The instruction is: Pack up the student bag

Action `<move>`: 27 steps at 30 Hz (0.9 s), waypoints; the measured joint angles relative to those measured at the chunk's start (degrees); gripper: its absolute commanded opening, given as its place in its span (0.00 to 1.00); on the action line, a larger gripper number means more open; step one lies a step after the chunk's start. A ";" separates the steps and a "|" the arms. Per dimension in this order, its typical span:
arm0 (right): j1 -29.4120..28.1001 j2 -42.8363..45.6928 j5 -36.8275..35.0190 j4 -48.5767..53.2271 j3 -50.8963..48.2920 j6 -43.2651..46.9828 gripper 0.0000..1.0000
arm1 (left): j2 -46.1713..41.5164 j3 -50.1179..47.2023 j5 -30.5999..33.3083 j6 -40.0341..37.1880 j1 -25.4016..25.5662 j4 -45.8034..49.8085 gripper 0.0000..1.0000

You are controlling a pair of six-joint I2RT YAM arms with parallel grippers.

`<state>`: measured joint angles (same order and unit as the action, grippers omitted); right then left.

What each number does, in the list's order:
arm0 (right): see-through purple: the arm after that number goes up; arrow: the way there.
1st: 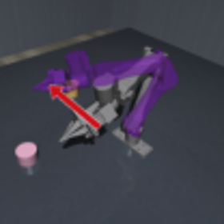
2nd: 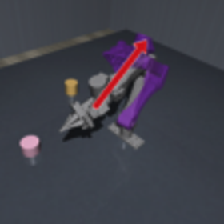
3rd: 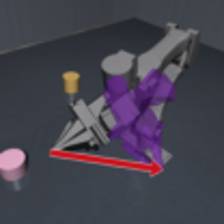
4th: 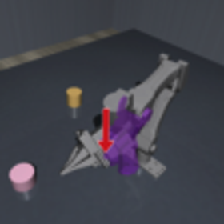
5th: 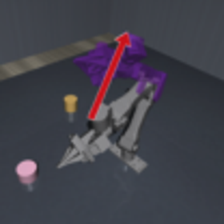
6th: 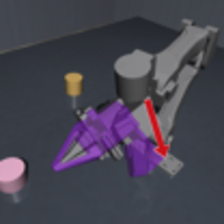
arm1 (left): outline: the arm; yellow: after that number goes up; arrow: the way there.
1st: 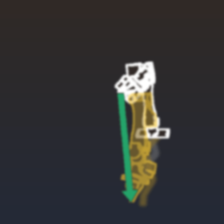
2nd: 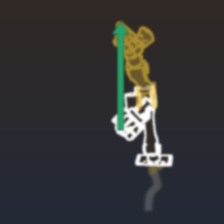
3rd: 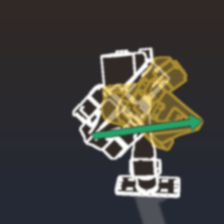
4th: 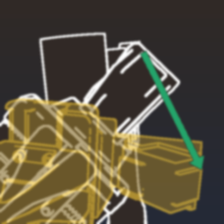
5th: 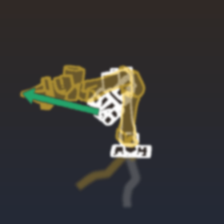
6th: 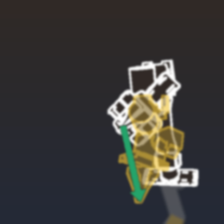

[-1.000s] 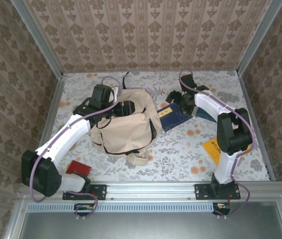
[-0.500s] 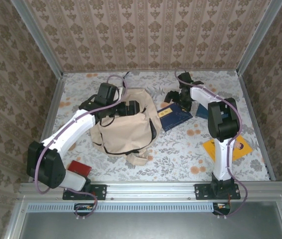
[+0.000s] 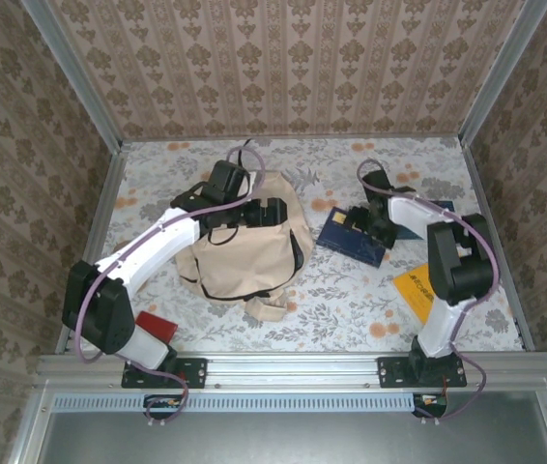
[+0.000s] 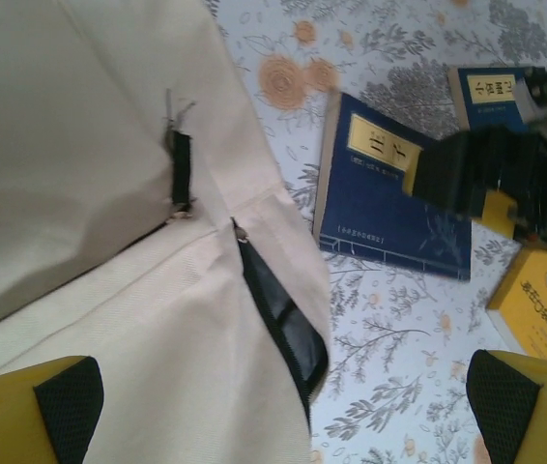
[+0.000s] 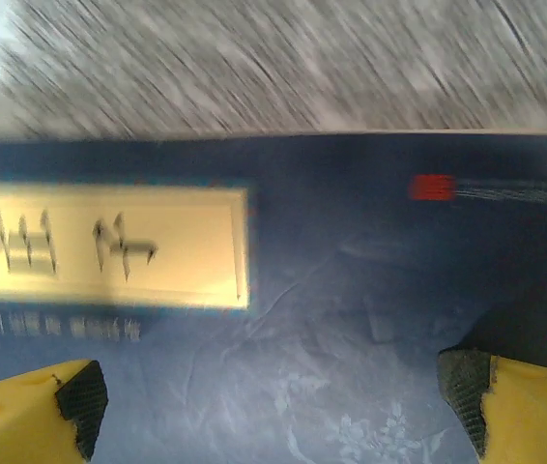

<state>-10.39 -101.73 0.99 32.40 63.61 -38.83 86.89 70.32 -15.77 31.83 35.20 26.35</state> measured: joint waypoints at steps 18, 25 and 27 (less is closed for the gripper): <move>-4.55 22.23 0.59 1.07 -15.54 -4.85 0.77 | 10.21 0.98 -0.61 13.90 11.15 -7.65 0.83; -0.31 10.14 0.72 0.70 -8.44 3.76 0.66 | 16.44 4.13 -3.02 17.07 12.55 -8.00 0.75; -0.31 7.96 0.63 0.98 -7.72 4.85 0.68 | 17.73 5.05 -3.65 17.70 12.83 -8.28 0.71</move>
<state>-10.70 -93.78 1.63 33.39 55.90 -33.98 104.62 75.37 -19.42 49.54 48.03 18.06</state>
